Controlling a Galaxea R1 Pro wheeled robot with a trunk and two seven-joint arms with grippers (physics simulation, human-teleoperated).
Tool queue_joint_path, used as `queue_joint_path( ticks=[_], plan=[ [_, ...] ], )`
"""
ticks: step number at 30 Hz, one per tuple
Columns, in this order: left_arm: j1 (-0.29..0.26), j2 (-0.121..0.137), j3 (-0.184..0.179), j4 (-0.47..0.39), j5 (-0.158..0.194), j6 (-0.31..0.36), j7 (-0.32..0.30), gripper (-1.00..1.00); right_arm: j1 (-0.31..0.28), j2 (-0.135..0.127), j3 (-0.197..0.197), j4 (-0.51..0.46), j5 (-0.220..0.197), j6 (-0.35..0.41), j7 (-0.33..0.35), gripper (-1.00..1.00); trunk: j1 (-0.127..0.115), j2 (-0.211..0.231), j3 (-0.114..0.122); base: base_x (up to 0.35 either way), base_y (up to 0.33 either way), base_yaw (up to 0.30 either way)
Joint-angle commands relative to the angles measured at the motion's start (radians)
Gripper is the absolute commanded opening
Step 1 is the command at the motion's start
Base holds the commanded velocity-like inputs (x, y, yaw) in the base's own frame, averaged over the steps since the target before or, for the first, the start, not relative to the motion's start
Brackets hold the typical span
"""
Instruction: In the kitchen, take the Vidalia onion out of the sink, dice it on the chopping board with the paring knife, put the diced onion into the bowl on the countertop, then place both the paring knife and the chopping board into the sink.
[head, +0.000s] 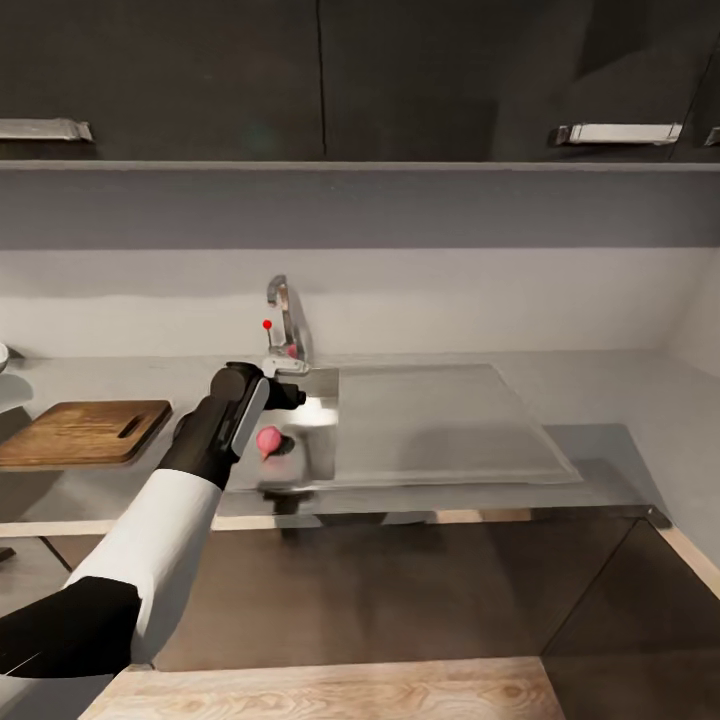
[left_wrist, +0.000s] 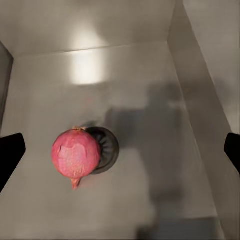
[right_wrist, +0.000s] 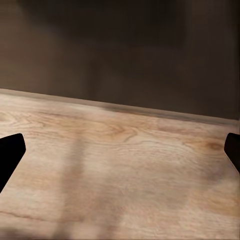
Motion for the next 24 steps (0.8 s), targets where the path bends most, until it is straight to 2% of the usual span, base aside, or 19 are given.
queue_joint_path(
  ticks=[1,4,5,7,11,24],
  plan=[
    [-0.001,0.001,-0.001,0.005,0.009,0.004,0.009,1.0,-0.001,0.0,0.003,0.001,0.01,-0.001,-0.01,1.0,0.0,0.0,-0.001,0.208,-0.045,0.0],
    [-0.001,0.005,0.003,0.022,0.009,-0.009,0.009,1.0,-0.001,0.0,0.003,0.001,0.01,-0.001,-0.01,1.0,0.0,0.0,-0.001,0.167,-0.023,0.0],
    [-0.001,0.009,0.014,0.03,0.009,-0.025,0.009,1.0,-0.001,0.0,0.003,0.001,0.01,-0.001,-0.01,1.0,0.0,0.0,-0.001,0.133,-0.01,0.0],
    [0.0,0.012,0.067,0.06,0.009,-0.07,0.01,1.0,-0.001,0.0,0.003,0.001,0.01,-0.001,-0.01,1.0,0.0,0.0,-0.001,0.114,-0.004,0.0],
    [0.0,0.014,0.101,0.091,0.009,-0.093,0.01,1.0,-0.001,0.0,0.003,0.001,0.01,-0.001,-0.01,1.0,0.0,0.0,-0.001,0.101,-0.002,0.0],
    [0.0,0.015,0.113,0.13,0.009,-0.107,0.009,1.0,-0.001,0.0,0.003,0.001,0.01,-0.001,-0.01,1.0,0.0,0.0,-0.001,0.012,0.0,0.0]
  ],
)
